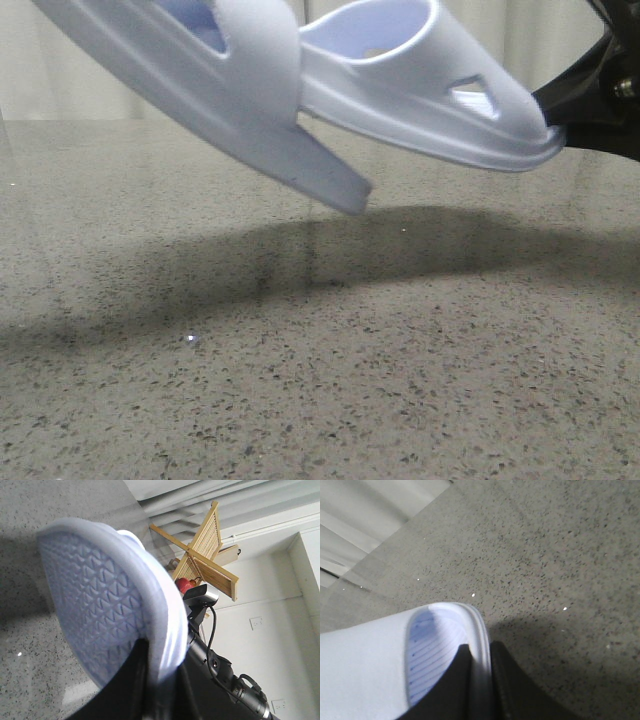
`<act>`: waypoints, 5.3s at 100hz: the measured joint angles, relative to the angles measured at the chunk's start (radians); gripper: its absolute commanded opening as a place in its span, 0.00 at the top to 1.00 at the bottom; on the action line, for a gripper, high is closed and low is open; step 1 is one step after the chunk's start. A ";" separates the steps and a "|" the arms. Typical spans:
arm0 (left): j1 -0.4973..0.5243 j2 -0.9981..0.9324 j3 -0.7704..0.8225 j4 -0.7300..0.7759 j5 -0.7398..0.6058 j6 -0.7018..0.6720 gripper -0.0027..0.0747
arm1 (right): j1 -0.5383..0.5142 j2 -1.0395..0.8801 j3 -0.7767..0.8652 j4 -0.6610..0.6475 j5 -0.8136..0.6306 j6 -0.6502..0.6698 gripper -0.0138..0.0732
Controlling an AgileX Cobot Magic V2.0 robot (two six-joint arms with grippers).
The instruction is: Insert blue slippers together front up
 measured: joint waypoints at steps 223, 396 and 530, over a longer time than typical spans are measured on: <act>-0.002 0.240 0.000 0.171 -0.157 0.076 0.70 | -0.316 -0.486 0.000 -0.056 -0.016 -0.177 0.43; -0.002 -0.460 0.108 0.719 -0.638 0.285 0.39 | -0.318 -0.880 0.071 -0.519 0.240 -0.179 0.44; -0.002 -0.538 0.311 0.763 -0.668 0.286 0.94 | -0.318 -0.943 0.256 -0.532 0.294 -0.179 0.96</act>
